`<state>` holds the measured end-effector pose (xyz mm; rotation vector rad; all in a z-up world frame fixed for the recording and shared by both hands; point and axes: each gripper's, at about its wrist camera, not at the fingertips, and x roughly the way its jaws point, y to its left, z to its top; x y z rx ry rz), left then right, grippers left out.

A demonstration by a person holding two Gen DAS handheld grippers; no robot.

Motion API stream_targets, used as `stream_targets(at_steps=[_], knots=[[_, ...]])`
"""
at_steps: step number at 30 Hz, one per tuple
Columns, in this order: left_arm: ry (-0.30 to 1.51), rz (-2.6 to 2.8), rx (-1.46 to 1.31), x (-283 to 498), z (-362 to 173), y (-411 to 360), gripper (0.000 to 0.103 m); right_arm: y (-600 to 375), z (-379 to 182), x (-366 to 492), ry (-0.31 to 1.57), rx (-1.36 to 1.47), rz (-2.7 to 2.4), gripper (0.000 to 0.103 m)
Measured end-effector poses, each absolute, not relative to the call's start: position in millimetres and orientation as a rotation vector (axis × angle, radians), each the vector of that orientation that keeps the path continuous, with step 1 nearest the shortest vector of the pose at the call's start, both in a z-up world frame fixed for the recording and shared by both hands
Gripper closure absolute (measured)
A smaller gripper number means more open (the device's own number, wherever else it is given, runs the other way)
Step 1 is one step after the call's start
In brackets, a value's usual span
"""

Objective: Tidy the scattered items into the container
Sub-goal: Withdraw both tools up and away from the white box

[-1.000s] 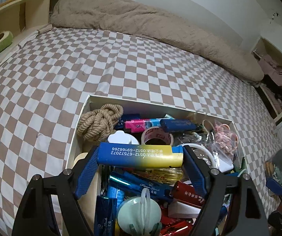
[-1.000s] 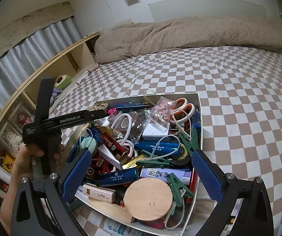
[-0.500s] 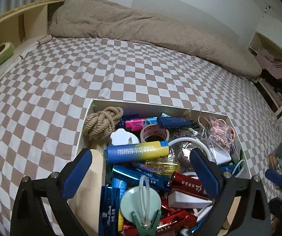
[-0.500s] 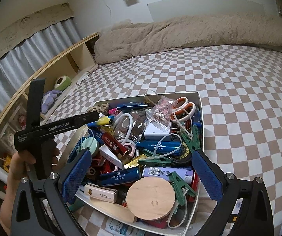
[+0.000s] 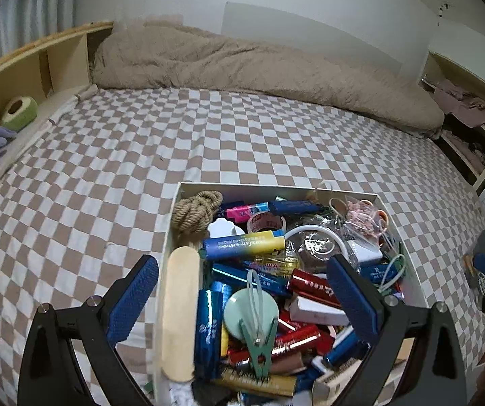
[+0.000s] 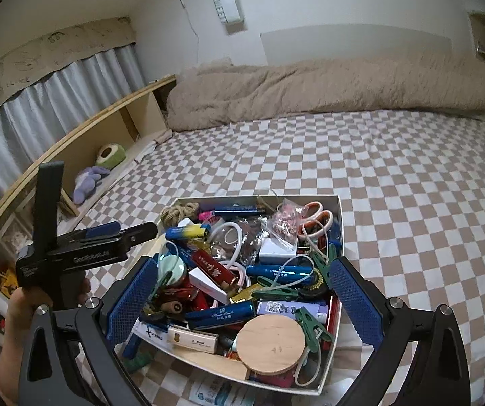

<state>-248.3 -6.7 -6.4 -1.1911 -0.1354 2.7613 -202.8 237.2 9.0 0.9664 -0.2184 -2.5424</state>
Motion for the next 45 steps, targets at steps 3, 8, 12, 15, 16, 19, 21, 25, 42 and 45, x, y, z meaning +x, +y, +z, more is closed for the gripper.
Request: stream_targets(at_steps=[3,8,12,15,16,19,21,25,42,45], knots=[[-0.134,2.772,-1.154,-234,3,-9,0.002,237,15,-194,-0.216,0.946,-2.560,0.001],[-0.169,2.803,-1.087,-210,17,-18,0.000,238,24,-179,-0.191,0.916,-2.605,0.001],[-0.171,2.805,-1.053,-192,27,-21,0.000,237,30,-165,-0.151,0.888,-2.650,0.000],[-0.144,2.802,-1.032,-176,32,-22,0.000,236,33,-152,-0.118,0.869,-2.676,0.000],[-0.135,2.801,-1.031,-172,34,-21,0.000,236,34,-148,-0.107,0.866,-2.682,0.000],[-0.132,2.808,-1.019,-157,37,-20,0.000,236,36,-137,-0.075,0.850,-2.718,0.000],[-0.121,2.811,-1.006,-147,39,-18,0.000,235,38,-129,-0.059,0.833,-2.732,0.000],[-0.039,2.833,-0.970,-124,45,-9,0.000,235,41,-112,-0.017,0.821,-2.770,0.000],[0.030,2.865,-0.853,-50,56,-2,0.000,248,42,-44,0.044,0.735,-2.883,0.000],[0.043,2.876,-0.831,-40,55,-4,0.000,251,42,-34,0.020,0.723,-2.889,0.000]])
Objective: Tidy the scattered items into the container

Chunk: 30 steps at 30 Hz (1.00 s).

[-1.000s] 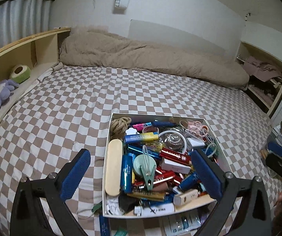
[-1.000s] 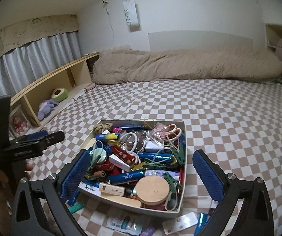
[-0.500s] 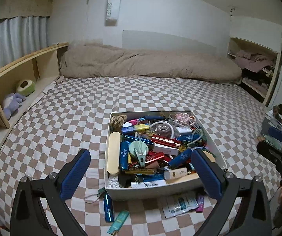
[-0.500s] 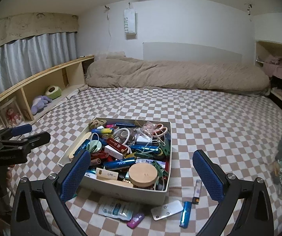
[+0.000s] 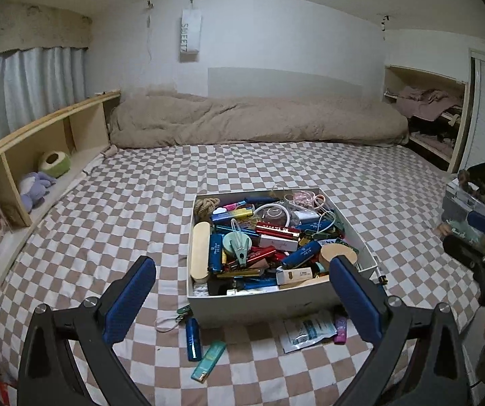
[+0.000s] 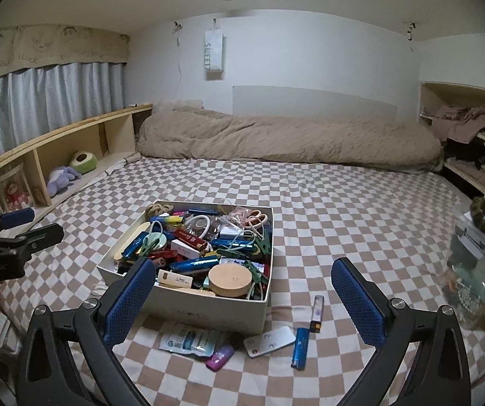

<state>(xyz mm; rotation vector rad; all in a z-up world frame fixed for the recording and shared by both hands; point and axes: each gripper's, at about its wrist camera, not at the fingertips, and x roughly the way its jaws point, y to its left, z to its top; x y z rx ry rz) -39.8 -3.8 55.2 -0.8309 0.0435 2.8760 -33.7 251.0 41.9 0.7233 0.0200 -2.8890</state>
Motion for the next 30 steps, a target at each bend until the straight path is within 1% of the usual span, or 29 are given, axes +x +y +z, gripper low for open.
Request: stream_targets(at_steps=[10,19,30], knots=[[0.071,2.910,-0.788,-13,52,-13,0.000,253,39,-8,0.055,0.706,-2.927,0.000],[0.072,2.921,-0.811,-2,38,-17,0.000,249,27,-1,0.102,0.738,-2.921,0.000],[0.069,2.929,-0.845,2,29,-22,0.000,250,15,3,0.092,0.769,-2.911,0.000]])
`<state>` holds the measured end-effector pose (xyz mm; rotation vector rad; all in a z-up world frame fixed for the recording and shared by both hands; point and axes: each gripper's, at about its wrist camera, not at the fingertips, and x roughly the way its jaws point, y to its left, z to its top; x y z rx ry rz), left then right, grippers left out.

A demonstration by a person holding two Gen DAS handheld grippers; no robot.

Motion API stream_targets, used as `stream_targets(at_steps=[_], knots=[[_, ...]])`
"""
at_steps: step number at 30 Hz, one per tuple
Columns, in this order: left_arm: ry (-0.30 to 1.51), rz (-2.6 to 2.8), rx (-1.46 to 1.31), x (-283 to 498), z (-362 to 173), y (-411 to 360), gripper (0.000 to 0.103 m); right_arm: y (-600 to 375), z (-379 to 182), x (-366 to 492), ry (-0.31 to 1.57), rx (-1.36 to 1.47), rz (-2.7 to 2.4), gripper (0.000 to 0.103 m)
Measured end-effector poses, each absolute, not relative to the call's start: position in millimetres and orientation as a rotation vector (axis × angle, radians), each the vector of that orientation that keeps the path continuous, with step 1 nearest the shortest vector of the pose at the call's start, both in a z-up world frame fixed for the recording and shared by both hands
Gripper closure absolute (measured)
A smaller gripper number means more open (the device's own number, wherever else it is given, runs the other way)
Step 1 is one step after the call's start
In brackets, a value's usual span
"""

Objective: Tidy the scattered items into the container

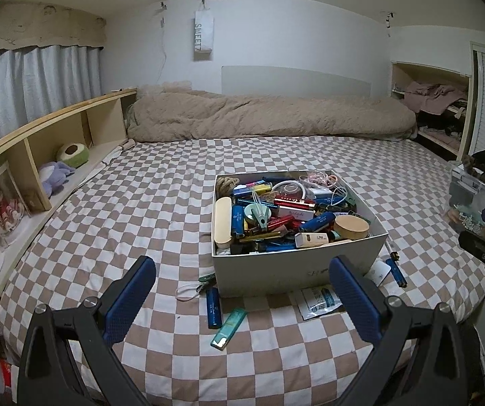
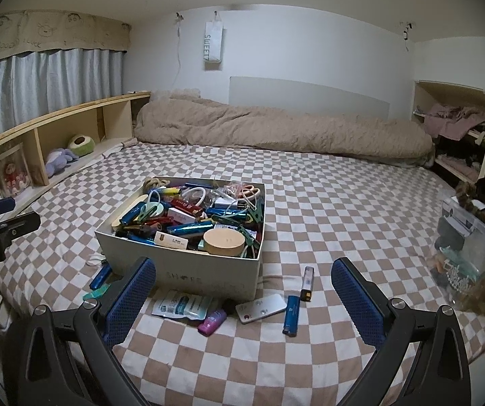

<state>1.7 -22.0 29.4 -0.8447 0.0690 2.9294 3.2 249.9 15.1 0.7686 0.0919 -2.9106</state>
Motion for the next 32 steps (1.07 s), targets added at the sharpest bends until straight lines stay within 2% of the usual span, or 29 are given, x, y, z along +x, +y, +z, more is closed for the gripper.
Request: stream_targets(at_steps=[32], knots=[[0.091,2.939,-0.855,10.1,23.4,-18.1,0.000,245.0,12.2,7.8,0.111,0.775,-2.899,0.000]])
